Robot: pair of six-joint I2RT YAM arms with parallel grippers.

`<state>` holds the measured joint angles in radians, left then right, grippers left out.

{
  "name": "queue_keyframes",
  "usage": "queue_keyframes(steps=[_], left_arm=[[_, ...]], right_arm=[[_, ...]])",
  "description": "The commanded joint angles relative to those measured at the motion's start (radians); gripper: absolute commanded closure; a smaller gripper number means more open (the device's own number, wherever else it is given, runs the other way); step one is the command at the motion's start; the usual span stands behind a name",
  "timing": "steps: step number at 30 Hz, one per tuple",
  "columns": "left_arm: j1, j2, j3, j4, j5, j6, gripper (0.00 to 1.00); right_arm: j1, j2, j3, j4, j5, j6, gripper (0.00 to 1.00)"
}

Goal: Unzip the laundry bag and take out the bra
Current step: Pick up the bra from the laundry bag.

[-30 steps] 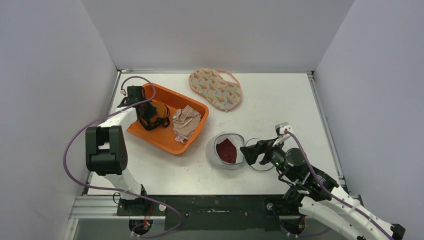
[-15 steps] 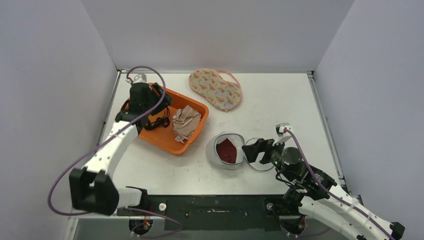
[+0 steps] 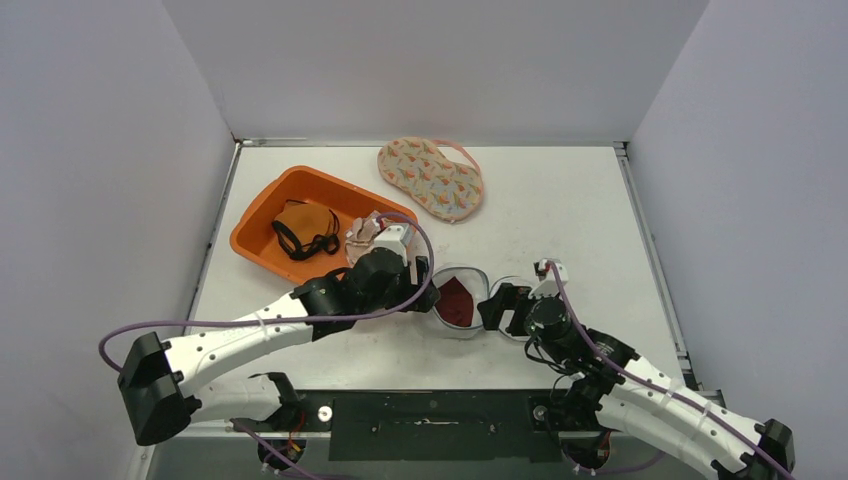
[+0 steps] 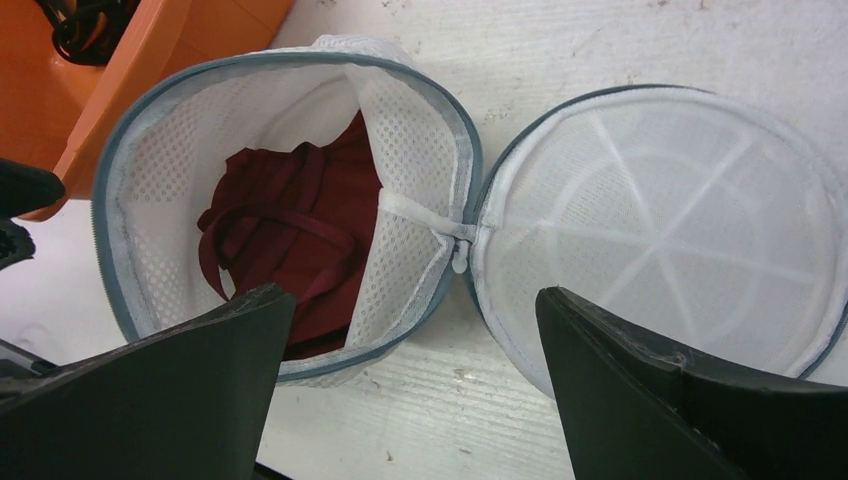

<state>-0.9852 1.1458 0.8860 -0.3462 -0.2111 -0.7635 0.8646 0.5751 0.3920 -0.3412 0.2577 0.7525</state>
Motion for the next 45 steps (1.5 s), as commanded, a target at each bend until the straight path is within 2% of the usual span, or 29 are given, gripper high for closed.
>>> queue_keyframes(steps=[1, 5, 9, 14, 19, 23, 27, 30, 34, 38, 41, 45], left_arm=[[-0.008, 0.041, 0.035, 0.041, -0.029, 0.008, 0.31], [-0.013, 0.121, 0.071, 0.017, -0.068, 0.024, 0.31], [-0.011, 0.142, 0.029, 0.086, -0.063, 0.02, 0.34], [-0.005, 0.175, 0.028, 0.125, -0.06, 0.019, 0.46], [-0.005, 0.176, 0.0, 0.165, -0.075, 0.006, 0.73], [-0.006, 0.16, -0.044, 0.196, -0.094, -0.022, 1.0], [-0.007, 0.13, -0.096, 0.244, -0.119, -0.07, 1.0], [-0.009, 0.088, -0.155, 0.294, -0.146, -0.132, 1.0], [-0.013, 0.023, -0.252, 0.413, -0.156, -0.225, 1.0], [-0.027, -0.01, -0.268, 0.425, -0.161, -0.261, 1.0], [-0.04, -0.019, -0.274, 0.429, -0.156, -0.277, 1.0], [-0.05, -0.013, -0.289, 0.44, -0.142, -0.294, 1.0]], right_arm=[[0.006, 0.002, -0.04, 0.085, 0.009, 0.099, 0.04], [0.01, 0.02, -0.085, 0.098, 0.016, 0.178, 0.07], [0.016, 0.078, -0.12, 0.157, 0.007, 0.226, 0.1], [0.05, 0.155, -0.132, 0.232, 0.019, 0.295, 0.12], [0.15, 0.125, -0.129, 0.189, 0.154, 0.443, 0.1], [0.18, 0.037, -0.143, 0.13, 0.193, 0.554, 0.07], [0.189, -0.051, -0.159, 0.079, 0.18, 0.633, 0.05], [0.189, -0.077, -0.193, 0.108, 0.141, 0.699, 0.04], [0.193, -0.027, -0.249, 0.235, 0.107, 0.758, 0.04], [0.191, 0.06, -0.215, 0.29, 0.152, 0.742, 0.04], [0.191, 0.086, -0.208, 0.332, 0.196, 0.713, 0.1], [0.175, 0.128, -0.206, 0.435, 0.202, 0.668, 0.27]])
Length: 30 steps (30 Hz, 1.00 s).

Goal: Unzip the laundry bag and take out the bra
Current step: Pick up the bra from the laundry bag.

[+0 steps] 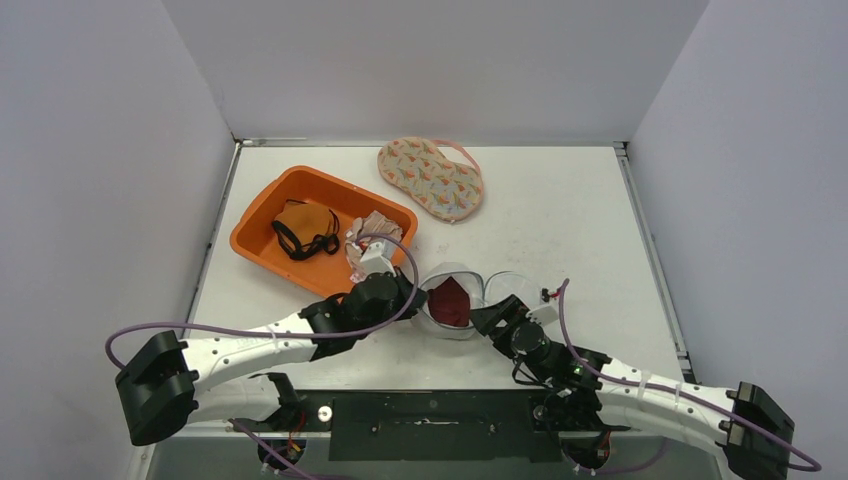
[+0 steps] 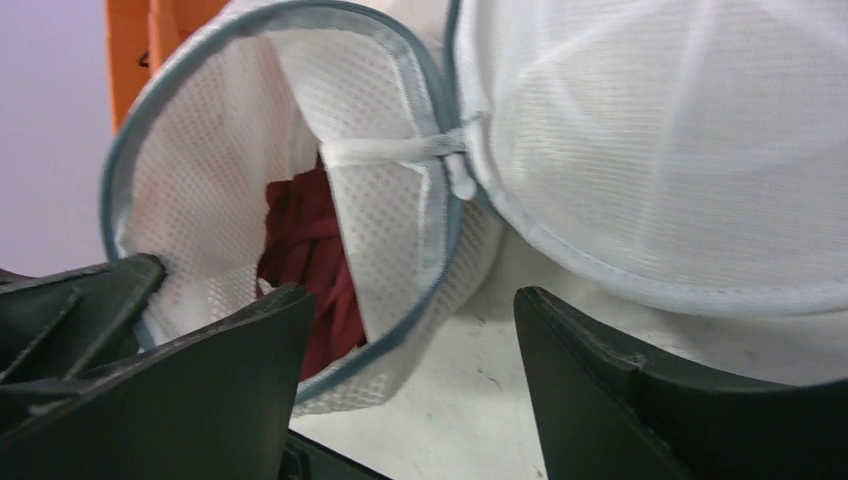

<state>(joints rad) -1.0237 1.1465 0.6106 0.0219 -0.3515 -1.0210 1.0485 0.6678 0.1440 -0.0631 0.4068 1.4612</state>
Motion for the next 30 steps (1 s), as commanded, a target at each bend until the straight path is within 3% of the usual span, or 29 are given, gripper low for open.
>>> queue_keyframes(steps=[1, 6, 11, 12, 17, 22, 25, 30], left_arm=[[-0.013, -0.013, -0.018, 0.073, 0.0, -0.039, 1.0], [-0.017, -0.027, -0.036, 0.07, 0.008, -0.047, 1.0], [-0.017, -0.066, -0.032, 0.044, 0.003, -0.042, 1.0], [-0.017, -0.072, -0.025, 0.035, 0.003, -0.037, 1.0], [0.001, -0.082, 0.05, 0.001, 0.004, 0.017, 1.0], [0.021, -0.083, 0.151, -0.02, 0.022, 0.071, 1.0], [0.022, -0.087, 0.155, -0.06, 0.008, 0.093, 1.0], [0.025, -0.102, 0.065, -0.061, -0.028, 0.091, 1.0]], right_arm=[[-0.017, 0.054, 0.051, 0.171, 0.041, -0.06, 0.32], [-0.063, 0.15, 0.097, 0.209, -0.031, -0.146, 0.54], [-0.074, 0.148, 0.201, 0.099, 0.017, -0.3, 0.91], [-0.074, 0.148, 0.241, 0.057, 0.037, -0.355, 0.94], [-0.063, 0.246, 0.523, -0.153, 0.136, -0.707, 0.95], [0.035, 0.348, 0.701, -0.321, 0.35, -0.887, 0.95], [0.087, 0.342, 0.653, -0.346, 0.449, -0.876, 0.95], [0.122, 0.271, 0.44, -0.343, 0.477, -0.699, 0.95]])
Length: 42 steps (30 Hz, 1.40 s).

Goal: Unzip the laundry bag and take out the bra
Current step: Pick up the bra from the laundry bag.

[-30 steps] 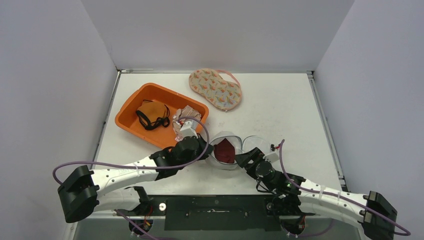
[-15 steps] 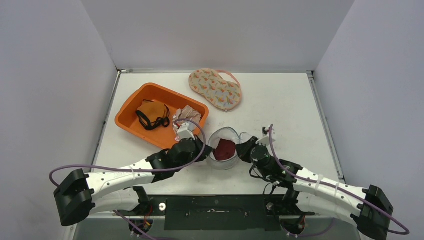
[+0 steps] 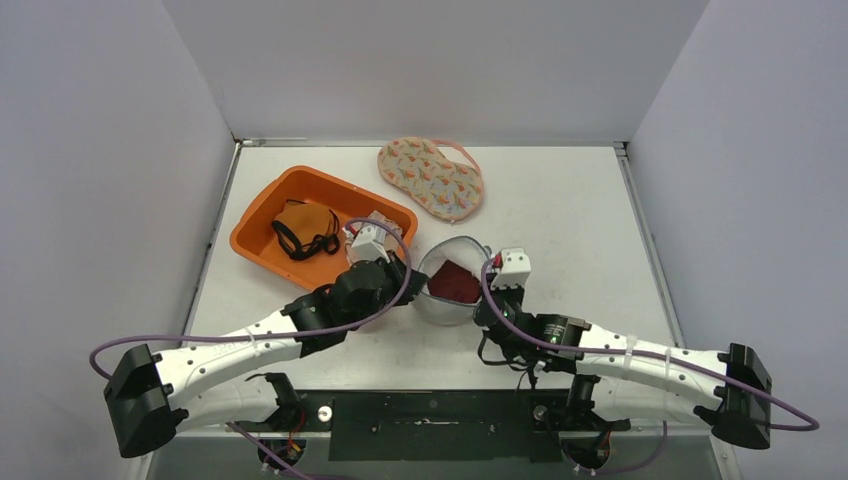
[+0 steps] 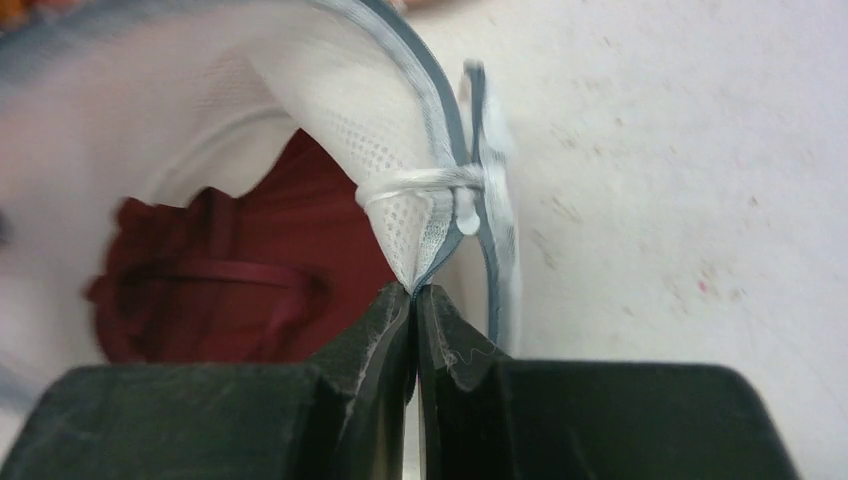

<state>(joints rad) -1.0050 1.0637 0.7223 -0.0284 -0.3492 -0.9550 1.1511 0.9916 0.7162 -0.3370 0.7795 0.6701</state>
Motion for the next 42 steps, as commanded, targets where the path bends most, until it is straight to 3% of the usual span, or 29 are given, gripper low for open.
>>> queue_keyframes(steps=[1, 5, 10, 15, 18, 22, 24, 29, 32, 36, 42], left_arm=[[0.006, -0.018, -0.071, -0.001, -0.029, 0.019, 1.0], [0.007, 0.012, -0.155, 0.072, 0.0, -0.005, 1.0], [0.005, 0.052, -0.188, 0.123, 0.047, -0.021, 1.0], [0.005, 0.036, -0.199, 0.134, 0.079, -0.023, 1.0], [0.005, 0.027, -0.182, 0.122, 0.111, -0.002, 1.0], [0.005, 0.032, -0.147, 0.072, 0.151, 0.03, 0.99], [0.005, 0.029, -0.143, 0.051, 0.171, 0.029, 0.92], [0.005, -0.015, -0.155, 0.03, 0.204, -0.017, 0.54], [0.005, -0.059, -0.167, -0.015, 0.22, -0.078, 0.42], [0.004, -0.111, -0.198, -0.02, 0.248, -0.157, 0.4], [-0.014, -0.108, -0.222, 0.015, 0.275, -0.22, 0.4]], right_arm=[[0.026, -0.069, -0.167, -0.061, 0.098, 0.12, 0.95], [0.05, -0.1, -0.267, -0.02, 0.067, 0.184, 0.95], [0.085, -0.061, -0.252, -0.041, 0.065, 0.235, 0.92], [0.162, -0.082, -0.168, -0.162, 0.116, 0.294, 0.4], [0.185, -0.107, -0.099, -0.205, 0.12, 0.25, 0.33], [0.186, -0.127, -0.016, -0.167, 0.065, 0.1, 0.34], [0.183, -0.132, 0.006, -0.075, -0.047, -0.016, 0.37], [0.108, -0.019, 0.054, 0.012, -0.25, -0.11, 0.49], [0.033, 0.033, 0.029, 0.065, -0.382, -0.122, 0.6], [-0.008, 0.051, -0.021, 0.127, -0.475, -0.123, 0.73], [0.002, 0.079, -0.079, 0.185, -0.565, -0.091, 0.82]])
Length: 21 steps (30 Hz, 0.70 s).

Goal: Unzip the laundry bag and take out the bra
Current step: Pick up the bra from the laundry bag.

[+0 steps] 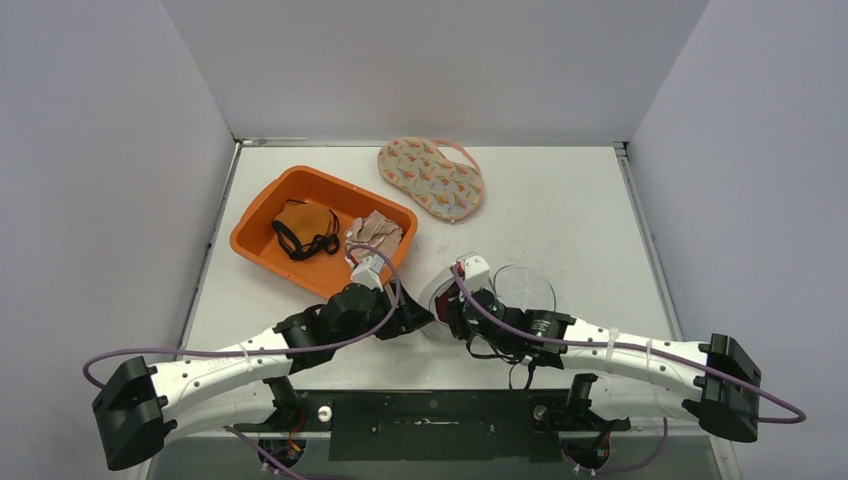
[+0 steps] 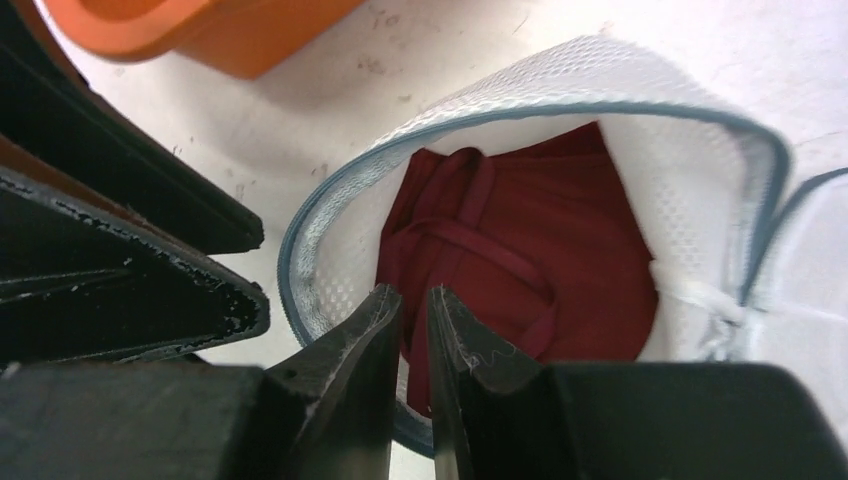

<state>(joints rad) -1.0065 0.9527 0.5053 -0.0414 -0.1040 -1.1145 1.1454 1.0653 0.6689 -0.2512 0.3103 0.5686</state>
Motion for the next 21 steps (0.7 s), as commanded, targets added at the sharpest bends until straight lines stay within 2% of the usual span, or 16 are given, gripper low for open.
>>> queue_keyframes(steps=[1, 9, 12, 17, 19, 20, 21], left_arm=[[-0.018, 0.008, -0.003, 0.028, 0.029, -0.064, 0.4], [-0.048, 0.073, 0.032, 0.05, -0.001, -0.059, 0.4], [-0.056, 0.09, 0.043, 0.001, -0.035, -0.044, 0.45], [-0.059, 0.092, 0.038, -0.042, -0.089, -0.007, 0.76], [-0.062, 0.092, 0.033, -0.054, -0.106, 0.01, 0.93], [-0.063, 0.092, 0.032, -0.062, -0.117, 0.018, 0.99], [-0.066, 0.092, 0.031, -0.066, -0.124, 0.026, 1.0]], right_arm=[[0.014, 0.006, -0.042, 0.114, -0.107, 0.022, 0.83], [0.118, 0.081, -0.086, 0.212, -0.068, 0.098, 0.83], [0.139, 0.092, -0.092, 0.231, -0.046, 0.119, 0.83], [0.148, 0.076, -0.097, 0.217, -0.012, 0.127, 0.81], [0.148, 0.057, -0.09, 0.181, 0.023, 0.124, 0.73], [0.148, 0.044, -0.083, 0.155, 0.041, 0.12, 0.68], [0.148, 0.032, -0.075, 0.13, 0.064, 0.116, 0.61]])
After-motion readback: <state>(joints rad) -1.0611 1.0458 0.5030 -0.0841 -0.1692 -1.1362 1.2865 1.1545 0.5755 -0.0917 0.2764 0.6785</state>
